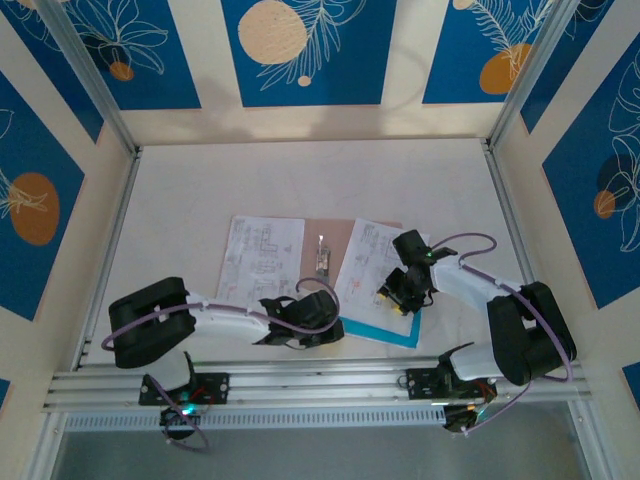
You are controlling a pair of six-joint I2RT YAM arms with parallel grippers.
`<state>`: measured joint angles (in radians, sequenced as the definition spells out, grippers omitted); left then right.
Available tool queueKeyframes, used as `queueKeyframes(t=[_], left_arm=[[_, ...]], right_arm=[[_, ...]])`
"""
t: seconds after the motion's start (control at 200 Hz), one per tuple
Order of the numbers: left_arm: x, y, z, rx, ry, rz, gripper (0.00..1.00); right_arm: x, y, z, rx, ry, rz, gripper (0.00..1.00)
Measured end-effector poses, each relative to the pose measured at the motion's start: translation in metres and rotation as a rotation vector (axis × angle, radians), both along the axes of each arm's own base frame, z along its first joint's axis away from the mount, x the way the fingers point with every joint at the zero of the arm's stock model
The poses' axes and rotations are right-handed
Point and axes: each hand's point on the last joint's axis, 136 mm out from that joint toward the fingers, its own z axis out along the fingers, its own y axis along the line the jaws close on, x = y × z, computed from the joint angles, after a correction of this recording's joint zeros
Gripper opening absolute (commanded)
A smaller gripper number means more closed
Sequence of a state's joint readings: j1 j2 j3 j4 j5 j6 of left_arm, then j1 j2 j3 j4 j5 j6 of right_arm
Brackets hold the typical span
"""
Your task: Put the files into the folder
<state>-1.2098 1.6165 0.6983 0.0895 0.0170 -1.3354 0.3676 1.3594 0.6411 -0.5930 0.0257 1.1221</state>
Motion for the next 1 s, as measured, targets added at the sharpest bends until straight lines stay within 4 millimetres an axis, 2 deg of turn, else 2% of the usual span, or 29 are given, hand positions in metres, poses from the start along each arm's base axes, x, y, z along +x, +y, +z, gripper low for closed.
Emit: queueKeyframes(t=[0.205,0.355,0.495,0.59,0.765,0.895,1.0], left_arm=[[0.01,-0.014,0.014,-0.084,-0.046,0.027,0.27],[0.011,-0.017,0.015,-0.099,-0.047,0.034,0.25],[0.012,-0.017,0.014,-0.103,-0.049,0.044,0.16],[0.013,-0.015,0.012,-0.098,-0.051,0.052,0.0],[0.016,-0.013,0.011,-0.116,-0.063,0.074,0.0],[0.018,-0.002,0.006,-0.111,-0.084,0.104,0.0],[0.022,0.005,0.01,-0.117,-0.113,0.127,0.0]], right_arm=[[0.001,0.0,0.005,0.007,-0.021,0.002,0.42],[0.001,-0.001,0.01,0.012,-0.036,0.003,0.42],[0.0,-0.002,0.01,0.01,-0.03,-0.001,0.42],[0.0,-0.002,0.01,0.009,-0.03,-0.002,0.42],[-0.002,-0.001,0.01,0.007,-0.032,0.017,0.41],[-0.005,0.002,0.015,-0.006,-0.045,0.046,0.42],[-0.004,0.008,0.021,-0.013,-0.06,0.073,0.41]])
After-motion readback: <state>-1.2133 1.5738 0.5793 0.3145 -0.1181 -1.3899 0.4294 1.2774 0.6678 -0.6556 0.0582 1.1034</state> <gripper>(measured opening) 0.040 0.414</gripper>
